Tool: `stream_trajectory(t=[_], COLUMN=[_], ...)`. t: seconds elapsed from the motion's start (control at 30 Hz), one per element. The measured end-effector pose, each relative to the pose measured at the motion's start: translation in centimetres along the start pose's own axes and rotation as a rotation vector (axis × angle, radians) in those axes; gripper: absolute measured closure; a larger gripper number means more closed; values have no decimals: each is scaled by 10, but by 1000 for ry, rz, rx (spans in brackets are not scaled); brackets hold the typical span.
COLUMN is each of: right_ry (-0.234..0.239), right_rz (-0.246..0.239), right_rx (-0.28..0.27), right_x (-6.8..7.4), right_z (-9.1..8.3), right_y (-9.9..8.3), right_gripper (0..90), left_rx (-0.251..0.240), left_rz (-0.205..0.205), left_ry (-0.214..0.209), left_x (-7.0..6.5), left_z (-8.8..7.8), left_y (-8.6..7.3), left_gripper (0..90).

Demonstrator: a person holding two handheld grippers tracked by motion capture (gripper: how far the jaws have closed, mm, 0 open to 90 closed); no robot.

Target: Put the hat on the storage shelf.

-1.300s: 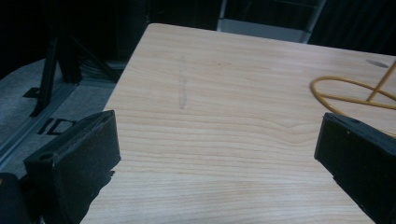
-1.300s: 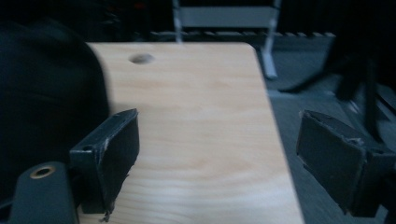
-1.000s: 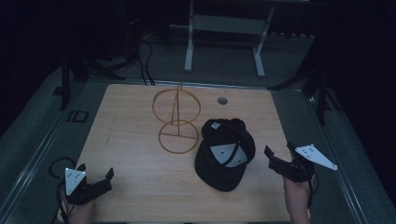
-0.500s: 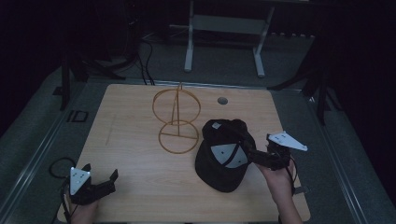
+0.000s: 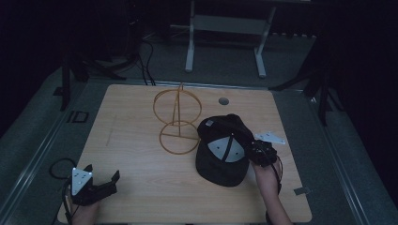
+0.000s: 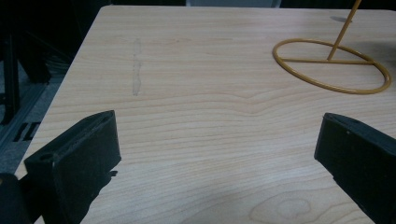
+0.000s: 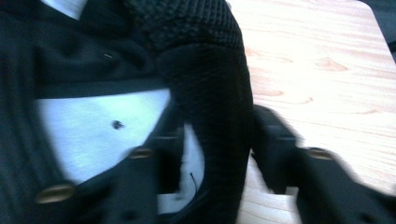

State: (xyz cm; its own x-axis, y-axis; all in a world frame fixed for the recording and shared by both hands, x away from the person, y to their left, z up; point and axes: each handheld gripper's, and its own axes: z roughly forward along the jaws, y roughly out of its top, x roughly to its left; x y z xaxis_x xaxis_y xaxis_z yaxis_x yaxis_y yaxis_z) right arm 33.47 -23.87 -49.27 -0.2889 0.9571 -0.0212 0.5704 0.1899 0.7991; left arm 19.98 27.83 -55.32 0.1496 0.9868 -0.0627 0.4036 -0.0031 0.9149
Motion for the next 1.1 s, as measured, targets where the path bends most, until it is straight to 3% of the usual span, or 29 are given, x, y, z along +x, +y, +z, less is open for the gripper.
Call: stream_trajectory(t=[0.1,0.17,0.37,0.7,0.9,1.1], right_ry=[-19,-13,-23,42,79,81], right_rz=[13,38,108,126,140,118], right_rx=[-11,-18,-98,-189,-282,-314], right_x=[-4,-6,-10,-9,-8,-6], right_z=[2,2,-7,-36,-65,-79], right_y=[-2,-3,-2,11,23,30], right_gripper=[821,871,885,885,887,887], left_rx=[0,4,-4,-10,-29,-46], left_rz=[-4,-3,18,6,31,72], left_ry=[-2,-2,1,-51,-121,-209], left_x=[0,0,-1,-11,-30,-57], left_z=[0,0,0,-1,-3,-2], left_y=[0,0,0,2,10,22], left_gripper=[7,7,7,7,7,7])
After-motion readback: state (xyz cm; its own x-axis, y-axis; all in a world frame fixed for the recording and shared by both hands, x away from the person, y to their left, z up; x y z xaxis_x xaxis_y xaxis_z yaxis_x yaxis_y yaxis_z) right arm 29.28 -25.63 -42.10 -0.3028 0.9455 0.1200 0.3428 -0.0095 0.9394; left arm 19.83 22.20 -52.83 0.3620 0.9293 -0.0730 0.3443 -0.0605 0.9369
